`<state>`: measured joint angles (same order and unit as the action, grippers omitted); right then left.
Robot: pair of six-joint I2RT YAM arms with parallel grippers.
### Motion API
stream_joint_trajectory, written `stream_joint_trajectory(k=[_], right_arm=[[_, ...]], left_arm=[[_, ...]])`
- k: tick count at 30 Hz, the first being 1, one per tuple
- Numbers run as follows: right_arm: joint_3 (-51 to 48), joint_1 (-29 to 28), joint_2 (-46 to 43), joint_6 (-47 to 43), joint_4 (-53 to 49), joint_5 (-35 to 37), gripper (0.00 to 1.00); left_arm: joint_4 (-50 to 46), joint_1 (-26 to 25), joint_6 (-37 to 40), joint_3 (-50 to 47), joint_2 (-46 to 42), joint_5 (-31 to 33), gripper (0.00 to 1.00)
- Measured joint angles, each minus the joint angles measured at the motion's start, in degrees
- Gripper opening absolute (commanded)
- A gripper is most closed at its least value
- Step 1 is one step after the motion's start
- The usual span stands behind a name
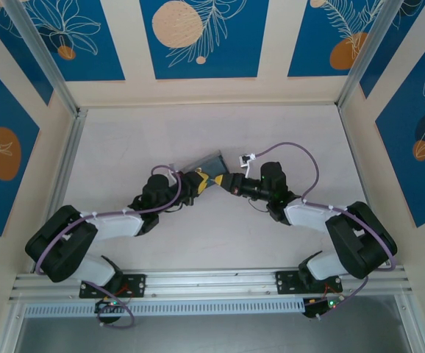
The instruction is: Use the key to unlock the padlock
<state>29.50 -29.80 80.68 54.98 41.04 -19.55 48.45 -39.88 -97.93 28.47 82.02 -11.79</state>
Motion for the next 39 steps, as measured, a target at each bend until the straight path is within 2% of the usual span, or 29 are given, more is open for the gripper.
stream_joint_trajectory(k=[10, 25, 34, 36, 39], right_arm=[[0.44, 1.38, 0.00, 3.50, -1.25, -2.14, 0.00], [0.48, -0.24, 1.79, 25.83, 0.66, -0.35, 0.00], [1.75, -0.61, 3.89, 27.76, 0.52, 0.33, 0.01], [1.88, -0.70, 3.98, 27.74, 0.04, 0.44, 0.14], [2.01, -0.90, 3.65, 27.19, -0.09, 1.16, 0.49]], left_arm=[[-1.27, 0.00, -1.18, 1.49, 1.09, -1.03, 0.00], [-4.04, 0.00, 0.52, 2.58, 1.07, -1.73, 0.00], [-5.79, 0.00, 1.66, 2.99, 1.07, -0.26, 0.00], [-6.12, 0.00, 2.10, 2.97, 1.07, -0.04, 0.00], [-6.29, -0.33, 3.08, 2.78, 1.07, -0.17, 0.00]])
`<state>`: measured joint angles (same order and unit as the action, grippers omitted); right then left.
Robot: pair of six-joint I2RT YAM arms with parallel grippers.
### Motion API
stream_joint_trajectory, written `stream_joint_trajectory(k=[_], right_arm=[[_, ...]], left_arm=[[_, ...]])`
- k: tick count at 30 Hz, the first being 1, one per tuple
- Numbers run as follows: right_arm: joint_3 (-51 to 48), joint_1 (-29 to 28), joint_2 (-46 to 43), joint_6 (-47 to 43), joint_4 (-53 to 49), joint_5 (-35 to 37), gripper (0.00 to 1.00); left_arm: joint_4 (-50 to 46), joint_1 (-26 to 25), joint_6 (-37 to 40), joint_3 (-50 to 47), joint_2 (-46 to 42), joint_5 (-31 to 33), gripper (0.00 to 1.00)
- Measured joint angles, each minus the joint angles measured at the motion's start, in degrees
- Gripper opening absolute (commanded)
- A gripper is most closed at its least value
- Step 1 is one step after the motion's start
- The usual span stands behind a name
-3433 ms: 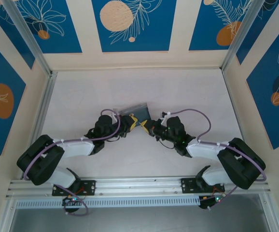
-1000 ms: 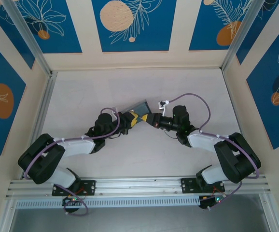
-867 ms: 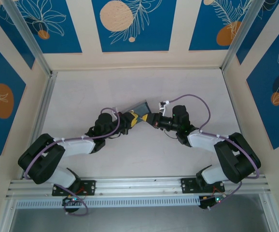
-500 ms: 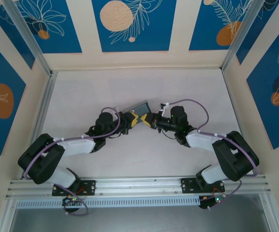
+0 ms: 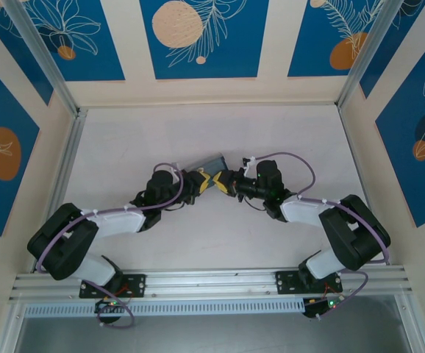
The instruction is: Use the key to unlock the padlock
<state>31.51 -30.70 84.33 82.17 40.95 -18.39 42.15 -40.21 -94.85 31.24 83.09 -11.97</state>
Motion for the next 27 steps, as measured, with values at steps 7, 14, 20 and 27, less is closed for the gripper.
stream_joint_trajectory(k=[7, 14, 20, 27], right_arm=[[-0.15, 1.09, -6.32, -3.54, -5.84, 1.40, 0.82], [-2.45, 5.14, -18.27, -12.31, -21.11, 2.10, 0.79], [0.96, 2.36, -27.19, -32.26, -42.42, 8.07, 0.66], [6.93, -6.01, -25.97, -52.30, -52.68, 16.85, 0.52]], left_arm=[[-1.60, -1.60, 3.41, -1.90, -0.57, 0.02, 0.00], [-4.02, -1.55, 6.54, -1.97, -0.92, -0.17, 0.00], [-9.73, -1.31, 8.35, -0.63, -0.90, -2.91, 0.00], [-14.84, -1.20, 9.62, 2.64, -0.61, -5.64, 0.00]])
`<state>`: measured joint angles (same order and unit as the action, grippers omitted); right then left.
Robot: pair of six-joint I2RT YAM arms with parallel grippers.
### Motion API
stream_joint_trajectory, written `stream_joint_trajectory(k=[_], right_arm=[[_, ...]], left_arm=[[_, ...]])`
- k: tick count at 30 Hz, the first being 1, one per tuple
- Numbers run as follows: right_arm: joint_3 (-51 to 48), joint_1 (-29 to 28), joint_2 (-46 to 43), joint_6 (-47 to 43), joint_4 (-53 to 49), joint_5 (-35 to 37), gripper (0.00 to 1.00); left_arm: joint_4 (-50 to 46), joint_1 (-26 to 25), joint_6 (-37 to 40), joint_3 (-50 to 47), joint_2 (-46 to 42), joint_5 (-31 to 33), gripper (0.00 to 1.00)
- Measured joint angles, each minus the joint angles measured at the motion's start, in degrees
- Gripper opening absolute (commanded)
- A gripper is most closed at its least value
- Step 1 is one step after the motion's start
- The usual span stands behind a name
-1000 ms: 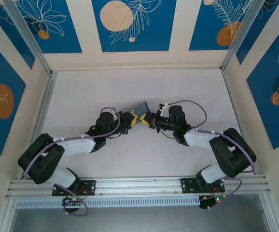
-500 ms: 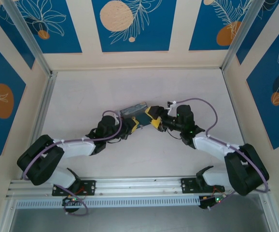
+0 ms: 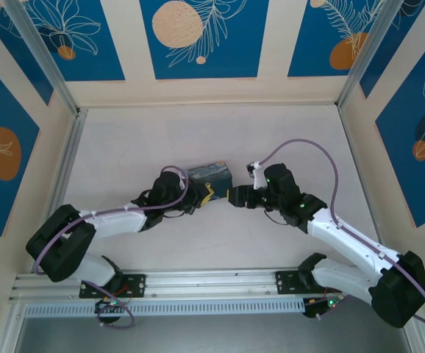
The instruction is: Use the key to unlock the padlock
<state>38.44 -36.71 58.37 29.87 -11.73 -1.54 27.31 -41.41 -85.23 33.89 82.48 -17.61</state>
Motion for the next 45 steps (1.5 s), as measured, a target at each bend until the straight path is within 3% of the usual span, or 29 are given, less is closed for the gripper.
stream_joint_trajectory(k=[9, 22, 34, 45], right_arm=[[1.92, -9.40, 8.35, -14.05, -2.78, 10.71, 0.54], [5.27, -10.99, 13.53, -20.61, -2.97, 14.91, 0.54], [8.55, -11.32, 18.01, -22.25, -2.78, 16.17, 0.47], [9.44, -11.43, 20.17, -22.75, -2.75, 16.17, 0.48]], left_arm=[[-2.86, 0.04, 0.39, 1.75, 1.25, -1.86, 0.00], [-3.13, 0.04, 0.68, 3.21, 2.58, -2.82, 0.00], [-3.15, 0.04, 1.22, 3.30, 2.80, -3.28, 0.00], [-3.15, 0.04, 1.25, 3.30, 2.78, -3.41, 0.00]])
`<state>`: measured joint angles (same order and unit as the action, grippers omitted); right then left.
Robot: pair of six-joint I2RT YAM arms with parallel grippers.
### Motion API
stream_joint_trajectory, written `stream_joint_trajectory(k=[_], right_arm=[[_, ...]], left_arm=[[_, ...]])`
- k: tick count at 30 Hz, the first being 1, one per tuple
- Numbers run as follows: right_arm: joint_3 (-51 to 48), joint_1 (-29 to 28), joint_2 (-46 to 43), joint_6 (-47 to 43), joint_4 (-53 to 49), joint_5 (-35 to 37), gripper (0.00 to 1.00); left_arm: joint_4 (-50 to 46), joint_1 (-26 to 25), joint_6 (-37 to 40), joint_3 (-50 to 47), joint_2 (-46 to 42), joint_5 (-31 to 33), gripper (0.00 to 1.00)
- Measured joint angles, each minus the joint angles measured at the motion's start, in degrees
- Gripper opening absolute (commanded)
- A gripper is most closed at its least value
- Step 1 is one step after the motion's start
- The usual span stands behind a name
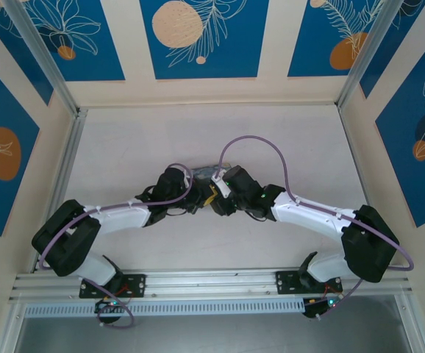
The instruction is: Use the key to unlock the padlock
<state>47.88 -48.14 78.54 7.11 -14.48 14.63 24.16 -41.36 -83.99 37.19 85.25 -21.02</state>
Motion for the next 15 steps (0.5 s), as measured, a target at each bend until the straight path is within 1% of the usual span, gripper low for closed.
stream_joint_trajectory(k=[3, 5, 7, 8, 9, 12, 13, 15], right_arm=[[0.00, -0.02, 0.00, -0.20, 0.00, 0.00, 0.46], [0.00, -0.02, 0.00, -0.31, 0.00, 0.02, 0.41], [0.00, -0.02, 0.02, -0.59, 0.02, 0.09, 0.31], [0.00, 0.00, 0.07, -0.57, 0.02, 0.13, 0.25], [0.00, -0.02, 0.13, -0.74, 0.02, -0.02, 0.17], [0.02, -0.28, 0.33, -1.42, 0.00, -0.33, 0.03], [0.02, -0.28, 0.33, -1.44, -0.24, -0.35, 0.00], [0.04, 0.22, 0.33, -0.90, -0.09, -1.25, 0.00]], left_arm=[[0.00, 0.00, 0.00, 0.00, 0.02, 0.00, 0.00], [0.02, 0.00, 0.00, 0.02, 0.02, 0.00, 0.00], [0.02, 0.00, 0.00, 0.04, 0.07, 0.00, 0.00], [0.02, 0.00, 0.00, 0.04, 0.07, 0.00, 0.00], [0.11, 0.00, 0.07, 0.07, 0.09, 0.02, 0.00], [-0.26, 0.13, 0.22, 0.09, 0.15, 0.02, 0.00], [-0.37, 0.22, 0.48, 0.09, 0.24, -0.04, 0.00], [-0.52, 0.33, 0.57, 0.11, 0.28, 0.02, 0.00]])
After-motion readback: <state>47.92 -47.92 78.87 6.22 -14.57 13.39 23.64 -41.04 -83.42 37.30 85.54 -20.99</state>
